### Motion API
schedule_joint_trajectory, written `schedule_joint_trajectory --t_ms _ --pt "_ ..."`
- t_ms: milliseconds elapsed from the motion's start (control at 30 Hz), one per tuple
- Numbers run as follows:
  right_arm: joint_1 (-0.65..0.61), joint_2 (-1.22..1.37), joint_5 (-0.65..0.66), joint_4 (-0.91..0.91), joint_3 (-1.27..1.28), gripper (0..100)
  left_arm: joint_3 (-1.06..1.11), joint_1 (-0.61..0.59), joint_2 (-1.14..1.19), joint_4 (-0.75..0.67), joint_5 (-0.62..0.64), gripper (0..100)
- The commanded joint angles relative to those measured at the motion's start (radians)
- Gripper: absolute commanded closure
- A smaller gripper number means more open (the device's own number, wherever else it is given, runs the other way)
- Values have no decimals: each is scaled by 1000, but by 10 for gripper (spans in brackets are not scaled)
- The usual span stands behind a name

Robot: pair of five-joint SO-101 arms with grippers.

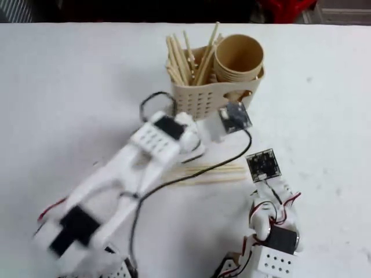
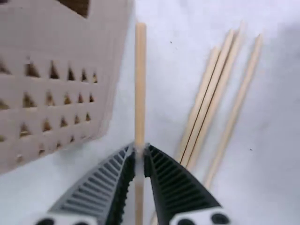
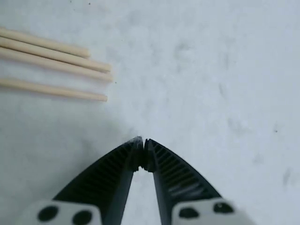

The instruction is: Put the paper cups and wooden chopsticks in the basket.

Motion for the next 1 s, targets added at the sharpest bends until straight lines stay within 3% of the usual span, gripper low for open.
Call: schedule_joint_trajectory --t_ms 0,200,433,500,800,967 --pt "2 5 -2 -10 9 981 98 -10 -440 -54 66 977" --pt "2 5 -2 -10 9 981 91 -19 -737 -259 213 978" --pt "2 5 -2 -10 9 981 0 -56 -685 -658 348 977" --pt "2 5 -2 -10 9 981 -58 -56 -618 -717 354 976" --pt "2 5 -2 -10 9 981 -496 -58 -206 -723 413 976" --pt "2 5 -2 -10 9 981 -694 -107 -84 -606 493 976"
